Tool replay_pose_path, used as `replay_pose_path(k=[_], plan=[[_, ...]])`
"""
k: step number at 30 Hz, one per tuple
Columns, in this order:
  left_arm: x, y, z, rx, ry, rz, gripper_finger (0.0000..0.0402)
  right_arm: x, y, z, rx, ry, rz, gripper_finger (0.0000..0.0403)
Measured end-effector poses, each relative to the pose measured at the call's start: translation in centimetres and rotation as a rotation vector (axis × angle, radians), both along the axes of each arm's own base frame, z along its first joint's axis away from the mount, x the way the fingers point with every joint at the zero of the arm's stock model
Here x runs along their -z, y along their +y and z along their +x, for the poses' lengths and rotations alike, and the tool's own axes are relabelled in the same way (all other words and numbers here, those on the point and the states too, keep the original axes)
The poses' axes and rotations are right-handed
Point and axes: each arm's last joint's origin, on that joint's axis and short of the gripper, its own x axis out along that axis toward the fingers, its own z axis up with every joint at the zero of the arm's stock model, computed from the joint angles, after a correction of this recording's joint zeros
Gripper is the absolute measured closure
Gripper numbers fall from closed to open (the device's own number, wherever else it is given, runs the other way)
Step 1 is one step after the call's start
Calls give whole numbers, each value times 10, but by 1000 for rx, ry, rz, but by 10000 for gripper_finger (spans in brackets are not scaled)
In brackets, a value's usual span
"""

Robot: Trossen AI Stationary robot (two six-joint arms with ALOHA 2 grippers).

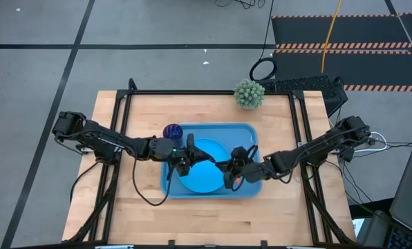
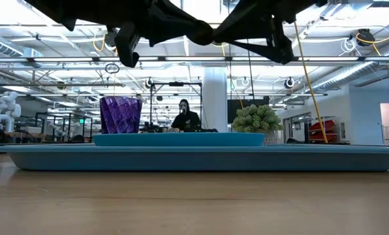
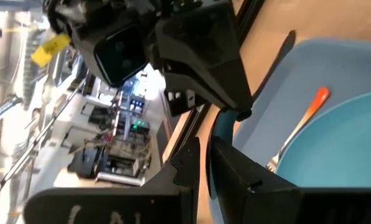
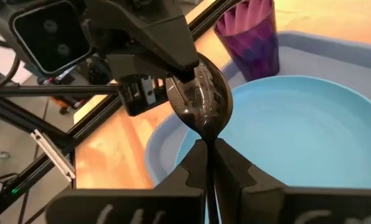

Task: Pick and place plate/cup/fork/spoon on tray
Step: Adjust the black spoon

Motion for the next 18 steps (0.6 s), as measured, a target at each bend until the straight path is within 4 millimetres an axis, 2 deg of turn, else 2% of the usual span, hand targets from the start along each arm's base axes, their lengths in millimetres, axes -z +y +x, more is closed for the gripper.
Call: replay_pose_path(k=[5, 14, 18], plan=[[1, 2, 0, -65, 6, 6, 360, 0, 0, 0, 6, -2, 4, 403], [3, 3, -1, -77, 33, 14, 360, 0, 0, 0, 0, 1, 0, 403], [5, 3, -1, -79, 53, 10, 385, 0, 0, 0, -3, 4, -6, 396]])
